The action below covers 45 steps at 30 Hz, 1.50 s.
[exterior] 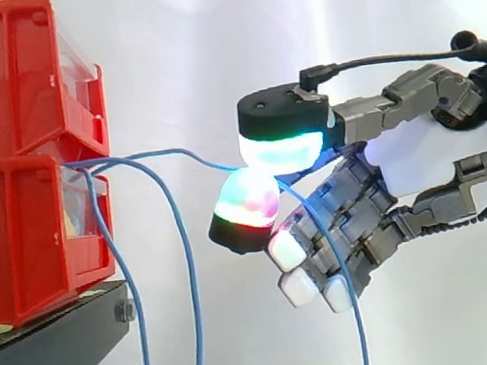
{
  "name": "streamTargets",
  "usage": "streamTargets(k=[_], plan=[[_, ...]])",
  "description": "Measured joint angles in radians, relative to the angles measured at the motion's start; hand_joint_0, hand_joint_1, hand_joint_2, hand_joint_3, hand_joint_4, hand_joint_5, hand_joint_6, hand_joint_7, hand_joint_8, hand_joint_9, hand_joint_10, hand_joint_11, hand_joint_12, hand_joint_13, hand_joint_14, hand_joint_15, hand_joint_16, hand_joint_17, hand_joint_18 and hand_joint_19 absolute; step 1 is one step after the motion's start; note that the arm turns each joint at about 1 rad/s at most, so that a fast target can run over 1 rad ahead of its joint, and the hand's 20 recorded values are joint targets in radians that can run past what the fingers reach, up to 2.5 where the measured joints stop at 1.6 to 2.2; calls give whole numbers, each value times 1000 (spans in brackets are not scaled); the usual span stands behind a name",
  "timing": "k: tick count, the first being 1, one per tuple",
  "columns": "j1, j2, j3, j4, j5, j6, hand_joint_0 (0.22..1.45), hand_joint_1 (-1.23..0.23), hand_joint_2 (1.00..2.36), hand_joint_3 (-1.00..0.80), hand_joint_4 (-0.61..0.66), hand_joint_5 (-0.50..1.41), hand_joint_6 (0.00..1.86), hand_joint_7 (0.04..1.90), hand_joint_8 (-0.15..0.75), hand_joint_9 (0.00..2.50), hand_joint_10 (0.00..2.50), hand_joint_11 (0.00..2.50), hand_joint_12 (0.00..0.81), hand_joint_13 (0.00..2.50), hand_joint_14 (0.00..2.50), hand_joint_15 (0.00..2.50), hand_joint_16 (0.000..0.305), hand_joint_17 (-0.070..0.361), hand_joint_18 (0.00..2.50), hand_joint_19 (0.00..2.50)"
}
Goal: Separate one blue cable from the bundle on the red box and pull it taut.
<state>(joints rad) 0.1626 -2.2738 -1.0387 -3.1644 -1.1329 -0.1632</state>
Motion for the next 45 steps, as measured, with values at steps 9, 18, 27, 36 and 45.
streamTargets(k=[9, 18, 27, 36, 45], plan=[[0, 0, 0, -40, 76, -15, 616, -773, 1013, -253, 129, -135, 838, 984, 347, 953, 12, 435, 388, 877, 11, 359, 48, 109, 784, 484], [16, -1, 0, -83, 252, -84, 613, -765, 1015, -248, 140, -136, 839, 990, 344, 950, 13, 430, 387, 879, 11, 357, 47, 107, 781, 490], [40, 5, 0, -78, 290, -298, 613, -761, 1014, -251, 141, -135, 839, 992, 344, 956, 12, 430, 386, 884, 11, 359, 47, 106, 779, 492], [66, 14, 0, -78, 318, -370, 613, -754, 1015, -255, 146, -136, 839, 1000, 344, 955, 14, 430, 384, 887, 11, 367, 47, 105, 779, 494], [73, 14, 0, -60, 373, -436, 614, -745, 1015, -263, 147, -136, 839, 990, 348, 959, 12, 430, 383, 889, 13, 361, 46, 105, 781, 494]])
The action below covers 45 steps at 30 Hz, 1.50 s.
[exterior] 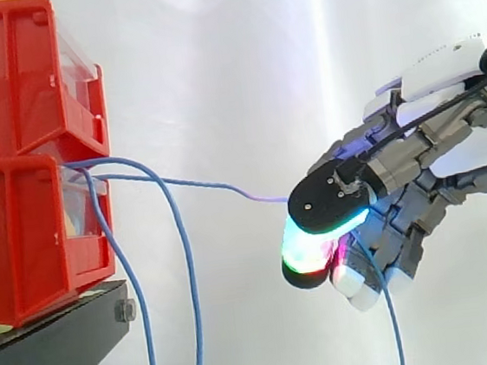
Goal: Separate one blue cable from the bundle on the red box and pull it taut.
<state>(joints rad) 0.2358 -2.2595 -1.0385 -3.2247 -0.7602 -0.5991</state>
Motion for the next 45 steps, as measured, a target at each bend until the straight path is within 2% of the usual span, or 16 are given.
streamTargets(k=[4, 9, 15, 19, 24, 29, 33, 36, 41, 45], plan=[[0, 0, 0, 52, 41, -63, 614, -743, 1015, -265, 147, -136, 838, 992, 346, 961, 14, 431, 384, 889, 13, 364, 47, 105, 780, 494], [-4, -1, 0, 137, 56, -161, 613, -739, 1015, -266, 147, -137, 838, 992, 347, 961, 12, 432, 384, 892, 11, 364, 47, 105, 781, 494], [-5, -1, -1, 229, 33, -316, 614, -738, 1015, -268, 147, -137, 837, 994, 347, 961, 12, 432, 384, 895, 11, 360, 47, 105, 784, 494], [-2, -1, -1, 251, 8, -420, 612, -736, 1016, -268, 149, -137, 837, 993, 348, 964, 12, 433, 387, 895, 11, 364, 47, 105, 783, 492], [0, -1, -5, 285, 11, -546, 612, -736, 1016, -266, 149, -137, 837, 993, 347, 964, 14, 433, 386, 896, 11, 363, 46, 105, 782, 494], [0, 0, -55, 375, -3, -649, 613, -734, 1015, -269, 147, -137, 837, 984, 349, 963, 14, 427, 386, 896, 11, 365, 46, 104, 780, 495], [-2, 0, -85, 458, -41, -705, 613, -733, 1015, -269, 149, -137, 836, 994, 347, 964, 12, 426, 386, 897, 12, 365, 46, 104, 782, 494], [-5, 2, -91, 488, -63, -736, 612, -732, 1015, -268, 149, -137, 836, 994, 349, 963, 12, 432, 386, 895, 13, 364, 46, 105, 781, 494], [-8, 13, -93, 498, -76, -762, 613, -731, 1015, -270, 144, -137, 836, 996, 351, 964, 12, 431, 386, 897, 12, 367, 46, 105, 781, 494], [-10, 34, -93, 484, -75, -780, 614, -730, 1015, -273, 149, -137, 836, 994, 349, 962, 12, 432, 386, 897, 11, 362, 47, 105, 782, 494]])
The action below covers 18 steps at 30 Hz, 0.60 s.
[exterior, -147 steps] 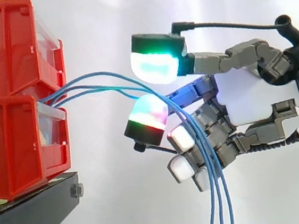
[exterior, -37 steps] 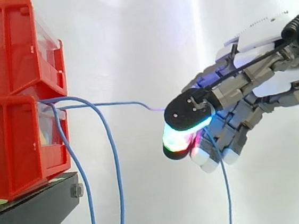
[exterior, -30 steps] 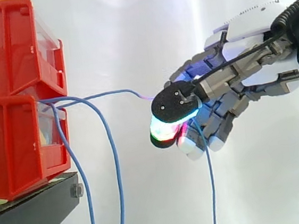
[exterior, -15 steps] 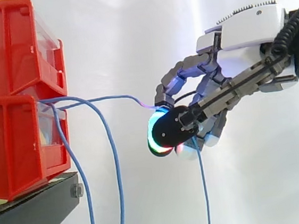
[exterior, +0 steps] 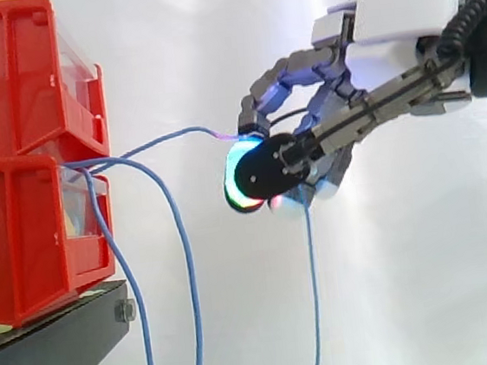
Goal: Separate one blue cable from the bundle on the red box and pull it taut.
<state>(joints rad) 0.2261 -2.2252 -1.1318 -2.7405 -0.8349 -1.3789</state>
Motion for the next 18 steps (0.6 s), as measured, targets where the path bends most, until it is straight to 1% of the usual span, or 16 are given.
streamTargets(k=[5, 10, 14, 18], plan=[[0, 26, -1, -42, 12, -10, 612, -728, 1015, -270, 149, -137, 836, 993, 348, 961, 11, 428, 385, 896, 11, 362, 47, 105, 781, 495], [0, 46, -1, -79, 33, -12, 612, -727, 1015, -273, 147, -137, 836, 994, 348, 960, 12, 430, 386, 893, 11, 362, 47, 105, 777, 494], [-1, 55, -2, -90, 39, -13, 612, -727, 1015, -273, 148, -137, 835, 993, 348, 957, 11, 427, 389, 893, 11, 360, 46, 105, 773, 496], [-6, 56, -8, -76, 34, -13, 612, -725, 1015, -276, 151, -138, 835, 1000, 349, 958, 11, 426, 386, 889, 11, 361, 46, 105, 772, 492]])
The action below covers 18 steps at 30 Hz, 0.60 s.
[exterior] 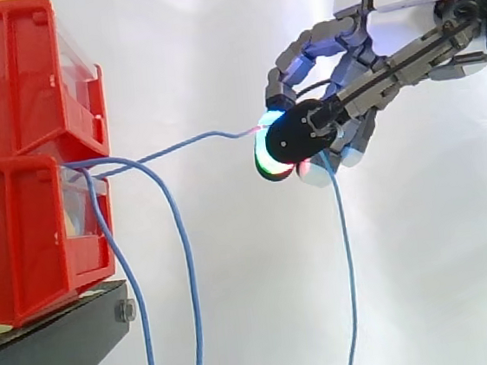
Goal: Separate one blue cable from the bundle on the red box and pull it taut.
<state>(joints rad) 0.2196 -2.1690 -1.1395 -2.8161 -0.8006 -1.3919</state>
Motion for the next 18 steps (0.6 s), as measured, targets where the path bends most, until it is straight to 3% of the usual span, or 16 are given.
streamTargets(k=[4, 9, 14, 18], plan=[[-6, 0, -52, 65, -28, -9, 613, -725, 1015, -279, 151, -138, 836, 990, 348, 956, 11, 423, 386, 889, 11, 361, 47, 105, 772, 494], [-8, 1, -141, 187, -92, -31, 613, -725, 1015, -279, 146, -138, 835, 992, 349, 956, 13, 428, 388, 888, 11, 359, 47, 105, 771, 494], [-6, 1, -160, 298, -122, -5, 613, -725, 1014, -281, 153, -138, 835, 988, 348, 958, 11, 423, 388, 887, 13, 359, 46, 104, 769, 497], [-3, 2, -162, 296, -129, 61, 614, -724, 1014, -285, 153, -138, 834, 997, 350, 958, 13, 425, 386, 887, 13, 360, 46, 105, 768, 495]])
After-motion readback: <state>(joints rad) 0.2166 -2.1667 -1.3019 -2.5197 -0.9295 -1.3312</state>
